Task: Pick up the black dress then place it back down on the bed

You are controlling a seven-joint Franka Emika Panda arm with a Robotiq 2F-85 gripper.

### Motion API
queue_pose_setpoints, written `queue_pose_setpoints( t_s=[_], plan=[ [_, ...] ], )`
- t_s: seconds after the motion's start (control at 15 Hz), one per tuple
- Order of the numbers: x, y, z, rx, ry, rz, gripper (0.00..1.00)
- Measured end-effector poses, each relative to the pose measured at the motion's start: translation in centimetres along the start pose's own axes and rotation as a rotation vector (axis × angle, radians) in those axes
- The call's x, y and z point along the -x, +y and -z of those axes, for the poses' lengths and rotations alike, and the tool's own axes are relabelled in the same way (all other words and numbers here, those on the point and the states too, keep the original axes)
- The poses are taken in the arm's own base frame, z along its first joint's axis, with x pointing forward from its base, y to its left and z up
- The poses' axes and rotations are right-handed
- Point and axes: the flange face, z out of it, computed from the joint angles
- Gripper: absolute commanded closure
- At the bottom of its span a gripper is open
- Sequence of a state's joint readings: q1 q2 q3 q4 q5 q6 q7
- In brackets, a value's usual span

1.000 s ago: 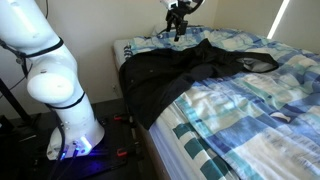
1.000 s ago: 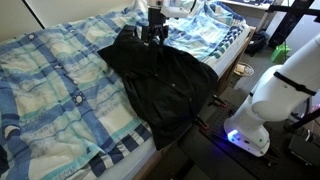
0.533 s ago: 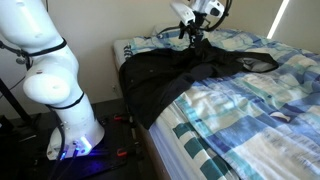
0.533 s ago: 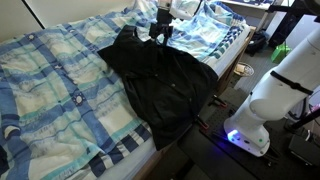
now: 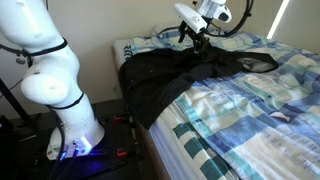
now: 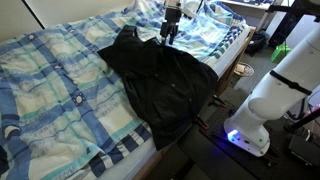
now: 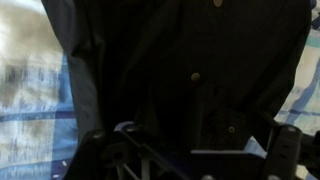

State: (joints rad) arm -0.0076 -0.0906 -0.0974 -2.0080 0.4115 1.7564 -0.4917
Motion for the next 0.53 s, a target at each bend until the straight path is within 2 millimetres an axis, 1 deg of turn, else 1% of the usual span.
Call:
queue_pose_setpoints(
  t_s=[0.2, 0.33, 0.53],
  plan=[
    [0.5, 1.4, 0.8, 0.019, -0.005, 0.033, 0.0],
    [0.3, 2.3, 1.6, 0.067, 0.013, 0.03, 0.0],
    [-0.1, 2.6, 1.8, 0.089, 0.029, 0.032, 0.0]
  ],
)
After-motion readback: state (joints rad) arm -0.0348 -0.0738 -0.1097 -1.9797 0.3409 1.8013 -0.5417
